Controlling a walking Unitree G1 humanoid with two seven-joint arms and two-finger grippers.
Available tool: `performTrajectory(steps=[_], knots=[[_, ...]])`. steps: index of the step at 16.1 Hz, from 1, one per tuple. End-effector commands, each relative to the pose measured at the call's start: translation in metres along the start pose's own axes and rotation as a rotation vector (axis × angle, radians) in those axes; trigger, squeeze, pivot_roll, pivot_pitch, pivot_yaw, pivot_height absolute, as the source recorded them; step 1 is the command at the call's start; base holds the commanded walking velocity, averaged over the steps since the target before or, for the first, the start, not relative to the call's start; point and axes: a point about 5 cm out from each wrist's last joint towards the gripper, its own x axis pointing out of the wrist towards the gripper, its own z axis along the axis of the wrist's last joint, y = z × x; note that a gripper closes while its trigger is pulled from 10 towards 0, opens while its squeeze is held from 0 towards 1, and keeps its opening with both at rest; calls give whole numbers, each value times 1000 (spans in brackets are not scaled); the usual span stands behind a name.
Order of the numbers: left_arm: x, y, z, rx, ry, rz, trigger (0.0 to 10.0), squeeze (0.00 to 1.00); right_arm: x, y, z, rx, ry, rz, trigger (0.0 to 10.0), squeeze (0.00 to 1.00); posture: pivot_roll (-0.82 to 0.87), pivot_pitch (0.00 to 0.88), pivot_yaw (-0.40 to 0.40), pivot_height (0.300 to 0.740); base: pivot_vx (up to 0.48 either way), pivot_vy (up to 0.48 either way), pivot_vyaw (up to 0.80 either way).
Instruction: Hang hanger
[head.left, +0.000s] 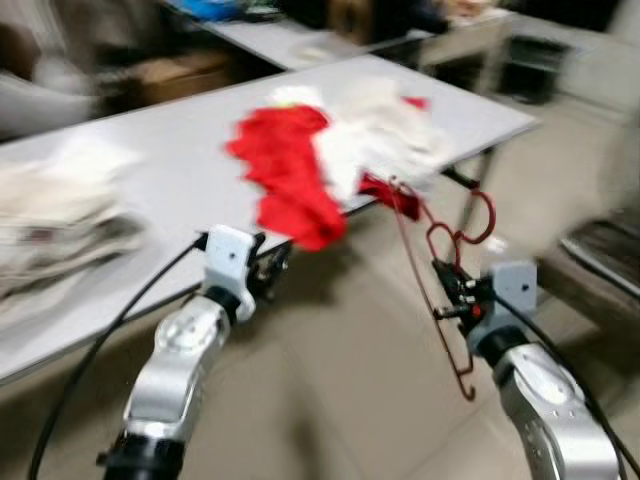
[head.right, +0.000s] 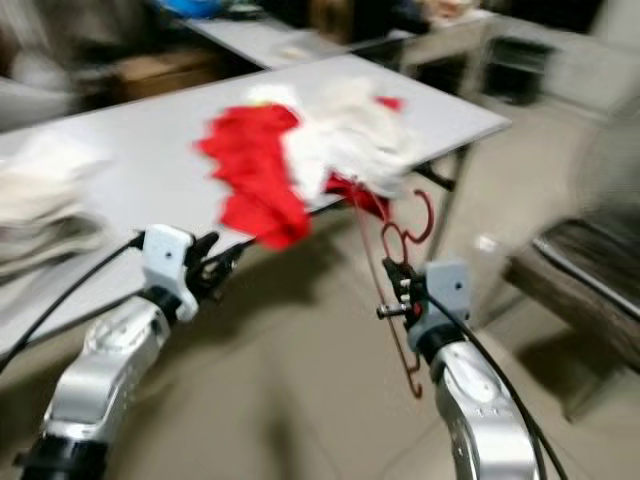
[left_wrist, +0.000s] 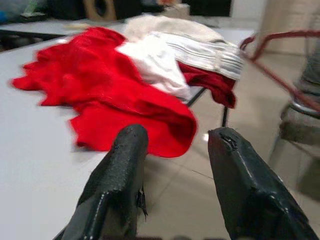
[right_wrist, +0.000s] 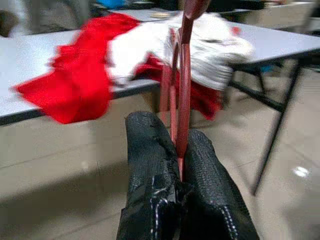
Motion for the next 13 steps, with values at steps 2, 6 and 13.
performTrajectory(steps=[2, 6, 13], knots=[[4, -5, 4, 8, -15, -19, 10000, 0, -2, -5, 5, -34, -22, -2, 10000, 0, -177, 0, 58, 719, 358, 0, 0], [4, -7, 2, 12, -10, -21, 10000, 0, -2, -3, 6, -72, -29, 13, 10000, 0, -177, 0, 58, 719, 358, 0, 0], [4, -10, -3, 39, 18, -41, 10000, 0, -3, -5, 6, -164, -35, 28, 10000, 0, -184, 0, 58, 719, 384, 0, 0]])
